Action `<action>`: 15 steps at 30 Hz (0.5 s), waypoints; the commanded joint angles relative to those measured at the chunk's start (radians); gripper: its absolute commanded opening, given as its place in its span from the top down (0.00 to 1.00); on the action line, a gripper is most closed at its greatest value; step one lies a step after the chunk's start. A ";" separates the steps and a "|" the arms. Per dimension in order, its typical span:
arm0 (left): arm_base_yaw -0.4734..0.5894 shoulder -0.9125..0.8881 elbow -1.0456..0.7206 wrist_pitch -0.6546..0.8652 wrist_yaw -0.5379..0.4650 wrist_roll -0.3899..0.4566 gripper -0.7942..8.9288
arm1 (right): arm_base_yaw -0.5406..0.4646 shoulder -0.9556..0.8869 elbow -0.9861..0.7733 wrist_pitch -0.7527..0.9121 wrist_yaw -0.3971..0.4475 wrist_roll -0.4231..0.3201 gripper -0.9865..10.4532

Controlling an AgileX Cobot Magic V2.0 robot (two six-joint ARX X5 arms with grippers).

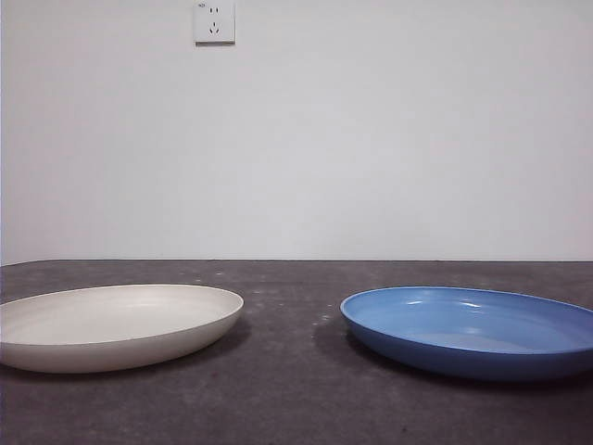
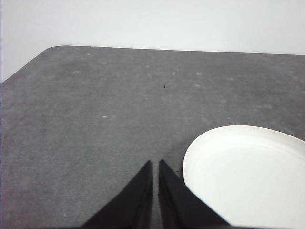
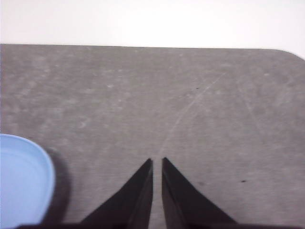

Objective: Pick up the white plate, put it on the blue plate, put it on desk

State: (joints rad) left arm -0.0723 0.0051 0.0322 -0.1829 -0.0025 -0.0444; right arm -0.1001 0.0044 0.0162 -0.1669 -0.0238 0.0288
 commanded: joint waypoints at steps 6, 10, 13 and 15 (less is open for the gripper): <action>-0.007 0.002 -0.010 0.006 0.014 -0.138 0.90 | 0.000 0.000 0.012 0.004 -0.164 0.269 0.91; -0.026 0.020 0.035 0.042 0.014 -0.205 0.90 | 0.000 0.008 0.063 -0.011 -0.163 0.372 0.91; -0.046 0.061 0.074 0.069 0.014 -0.283 0.90 | 0.001 0.036 0.124 -0.034 -0.163 0.413 0.91; -0.060 0.102 0.105 0.087 0.014 -0.307 0.90 | 0.001 0.070 0.173 -0.053 -0.166 0.437 0.91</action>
State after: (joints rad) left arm -0.1272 0.0914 0.1165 -0.1135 0.0063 -0.3000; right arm -0.0994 0.0612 0.1688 -0.2218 -0.1864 0.4141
